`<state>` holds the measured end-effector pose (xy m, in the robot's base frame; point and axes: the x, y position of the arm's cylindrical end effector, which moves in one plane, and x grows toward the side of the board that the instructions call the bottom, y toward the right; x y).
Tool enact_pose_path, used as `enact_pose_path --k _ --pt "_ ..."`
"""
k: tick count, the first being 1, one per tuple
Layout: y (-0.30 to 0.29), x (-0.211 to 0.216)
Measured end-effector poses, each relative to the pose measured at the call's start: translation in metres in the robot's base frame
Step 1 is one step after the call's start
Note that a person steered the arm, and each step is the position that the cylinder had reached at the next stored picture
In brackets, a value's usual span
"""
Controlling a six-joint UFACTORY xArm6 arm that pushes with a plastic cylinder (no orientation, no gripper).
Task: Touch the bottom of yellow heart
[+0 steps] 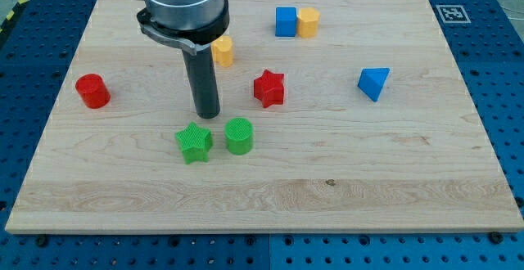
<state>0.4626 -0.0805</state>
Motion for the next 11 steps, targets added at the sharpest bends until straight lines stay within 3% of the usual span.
enact_pose_path --k 11 --pt "-0.015 -0.115"
